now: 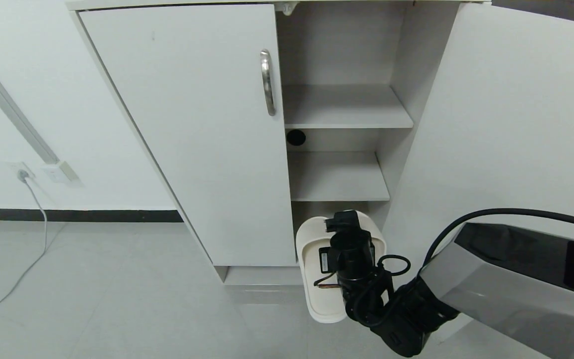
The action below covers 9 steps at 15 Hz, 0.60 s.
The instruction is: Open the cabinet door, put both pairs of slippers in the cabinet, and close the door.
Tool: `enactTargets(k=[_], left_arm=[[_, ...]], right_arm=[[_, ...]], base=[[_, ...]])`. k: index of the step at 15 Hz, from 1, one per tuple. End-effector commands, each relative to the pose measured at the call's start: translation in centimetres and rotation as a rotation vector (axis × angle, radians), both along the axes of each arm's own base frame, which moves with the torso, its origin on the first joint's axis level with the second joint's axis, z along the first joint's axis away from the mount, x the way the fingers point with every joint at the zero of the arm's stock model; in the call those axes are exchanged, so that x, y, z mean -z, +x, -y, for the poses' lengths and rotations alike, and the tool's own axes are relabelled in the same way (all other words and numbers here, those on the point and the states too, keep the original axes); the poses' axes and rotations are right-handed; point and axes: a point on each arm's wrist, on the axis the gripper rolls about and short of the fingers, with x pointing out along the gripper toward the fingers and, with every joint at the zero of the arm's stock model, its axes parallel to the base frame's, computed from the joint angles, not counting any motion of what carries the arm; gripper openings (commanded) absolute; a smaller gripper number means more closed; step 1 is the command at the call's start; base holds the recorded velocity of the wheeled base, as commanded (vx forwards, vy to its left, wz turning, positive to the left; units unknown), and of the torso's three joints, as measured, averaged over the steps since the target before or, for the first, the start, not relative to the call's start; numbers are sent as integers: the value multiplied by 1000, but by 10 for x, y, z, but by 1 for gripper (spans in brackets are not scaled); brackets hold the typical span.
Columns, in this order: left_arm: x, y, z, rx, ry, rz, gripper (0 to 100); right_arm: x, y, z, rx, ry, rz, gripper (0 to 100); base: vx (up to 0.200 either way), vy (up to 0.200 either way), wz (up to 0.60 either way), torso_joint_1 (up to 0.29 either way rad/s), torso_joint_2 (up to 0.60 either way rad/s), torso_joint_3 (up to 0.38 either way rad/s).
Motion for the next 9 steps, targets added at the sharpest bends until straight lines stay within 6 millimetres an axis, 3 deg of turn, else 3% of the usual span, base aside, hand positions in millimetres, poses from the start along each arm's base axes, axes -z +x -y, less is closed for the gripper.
enactTargets(k=[1,4,9], left_arm=[[0,0,0,0,-1,-2,0],[0,0,0,0,-1,-2,0],[0,0,0,-2,-1,-2,0]], right_arm=[[2,0,0,1,-5,-4,0],[2,-1,1,4,-4,-3,0],[-27,-11,6,-4,21,98,0]], base=[[0,0,0,2,7,-198],[0,0,0,5,5,-198],[0,0,0,4,2,-43]])
